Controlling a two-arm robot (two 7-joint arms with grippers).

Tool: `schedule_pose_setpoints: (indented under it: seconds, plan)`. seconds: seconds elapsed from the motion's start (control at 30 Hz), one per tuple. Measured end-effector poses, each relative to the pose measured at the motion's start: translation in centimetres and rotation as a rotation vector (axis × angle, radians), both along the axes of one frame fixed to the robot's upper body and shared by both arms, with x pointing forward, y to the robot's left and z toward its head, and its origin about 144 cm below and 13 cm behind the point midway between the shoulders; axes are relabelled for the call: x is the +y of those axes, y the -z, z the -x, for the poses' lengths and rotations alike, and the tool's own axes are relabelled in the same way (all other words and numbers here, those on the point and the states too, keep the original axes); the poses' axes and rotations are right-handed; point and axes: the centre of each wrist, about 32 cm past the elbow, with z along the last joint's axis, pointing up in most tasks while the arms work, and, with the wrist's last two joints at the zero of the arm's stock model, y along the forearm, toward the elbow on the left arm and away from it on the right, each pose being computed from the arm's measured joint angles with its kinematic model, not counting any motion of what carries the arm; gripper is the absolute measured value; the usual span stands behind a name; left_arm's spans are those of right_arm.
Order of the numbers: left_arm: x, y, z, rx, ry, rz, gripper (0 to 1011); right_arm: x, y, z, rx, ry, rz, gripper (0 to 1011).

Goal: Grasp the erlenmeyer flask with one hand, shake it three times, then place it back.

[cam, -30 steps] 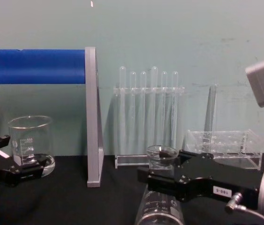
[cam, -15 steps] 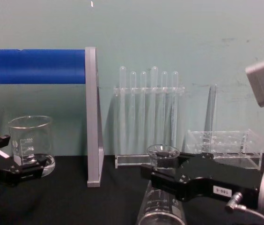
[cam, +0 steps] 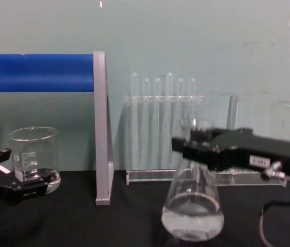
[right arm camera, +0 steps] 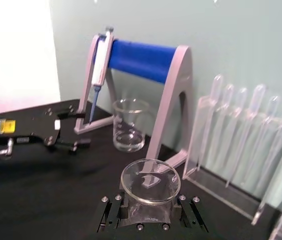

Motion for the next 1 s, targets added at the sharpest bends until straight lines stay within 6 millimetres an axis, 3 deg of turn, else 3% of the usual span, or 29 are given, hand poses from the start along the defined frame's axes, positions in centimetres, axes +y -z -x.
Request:
schedule_pose_setpoints:
  seconds: [0.47, 1.0]
  plan:
    - [0.0, 0.0, 0.0, 0.000, 0.000, 0.000, 1001, -0.4, -3.1, 0.3, -0.052, 0.041, -0.011, 450]
    - [0.0, 0.0, 0.0, 0.000, 0.000, 0.000, 1001, -0.3, -3.4, 0.4, -0.054, 0.058, -0.021, 450]
